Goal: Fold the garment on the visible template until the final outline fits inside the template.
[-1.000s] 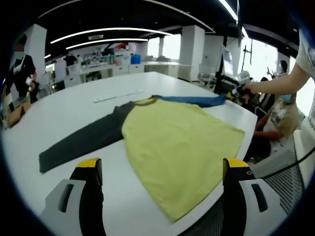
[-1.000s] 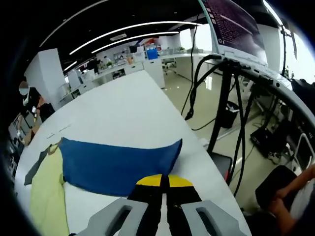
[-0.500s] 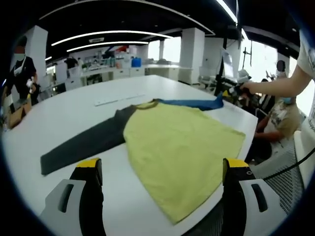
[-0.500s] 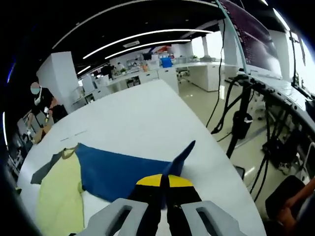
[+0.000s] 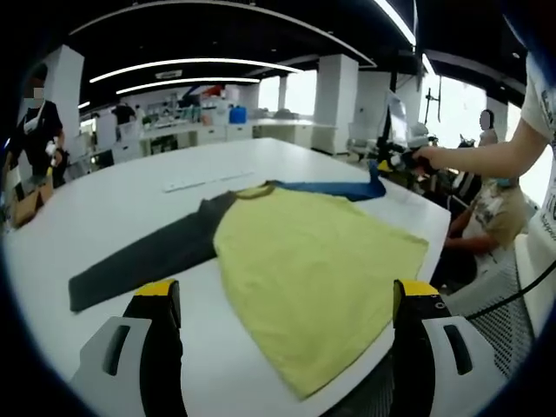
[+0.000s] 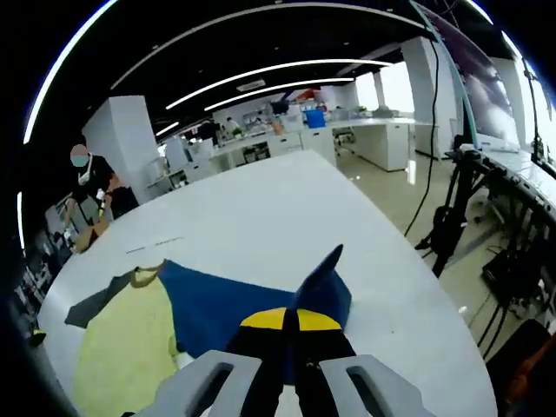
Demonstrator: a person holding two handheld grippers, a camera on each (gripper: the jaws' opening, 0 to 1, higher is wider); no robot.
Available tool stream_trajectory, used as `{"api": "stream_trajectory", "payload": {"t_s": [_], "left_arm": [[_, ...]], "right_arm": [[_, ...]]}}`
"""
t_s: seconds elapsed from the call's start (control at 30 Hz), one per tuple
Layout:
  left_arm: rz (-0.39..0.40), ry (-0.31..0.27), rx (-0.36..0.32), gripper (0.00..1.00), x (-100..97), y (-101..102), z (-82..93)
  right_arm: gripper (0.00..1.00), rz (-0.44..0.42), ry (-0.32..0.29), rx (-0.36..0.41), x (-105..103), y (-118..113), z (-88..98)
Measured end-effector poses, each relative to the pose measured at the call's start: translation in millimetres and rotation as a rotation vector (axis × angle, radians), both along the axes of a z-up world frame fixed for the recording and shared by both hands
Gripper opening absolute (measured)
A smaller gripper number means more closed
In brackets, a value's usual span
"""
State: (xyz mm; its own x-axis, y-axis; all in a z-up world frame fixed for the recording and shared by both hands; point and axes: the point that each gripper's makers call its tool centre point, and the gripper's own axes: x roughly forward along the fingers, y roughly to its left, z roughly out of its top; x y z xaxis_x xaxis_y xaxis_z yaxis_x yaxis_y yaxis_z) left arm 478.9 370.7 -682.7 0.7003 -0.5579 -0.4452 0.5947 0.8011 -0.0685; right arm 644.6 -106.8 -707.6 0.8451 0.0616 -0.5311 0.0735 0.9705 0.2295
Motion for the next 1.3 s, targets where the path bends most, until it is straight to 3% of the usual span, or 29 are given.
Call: {"api": "stream_trajectory", "payload": {"t_s": [0.23, 0.33, 0.97, 1.3], "left_arm": [[0.0, -0.001, 0.008, 0.99, -1.2, 0, -0.9], [-0.004, -0.028, 0.037, 0.99, -0.7, 0, 1.4], [-0.002, -0.02, 0.022, 0.99, -2.5, 1, -0.5], [-0.012, -0.018, 0.019, 0.99, -5.5, -2, -0.2]], "right_arm": [[0.0, 0.035, -0.011, 0.009, 8, 24, 2.3], [0.0, 0.051, -0.011, 0.019, 13, 34, 1.8], [0.0, 0.165, -0.008, 0.022, 37, 92, 1.9], [0.0, 0.228, -0.005, 0.033, 43, 134, 3.9]]}}
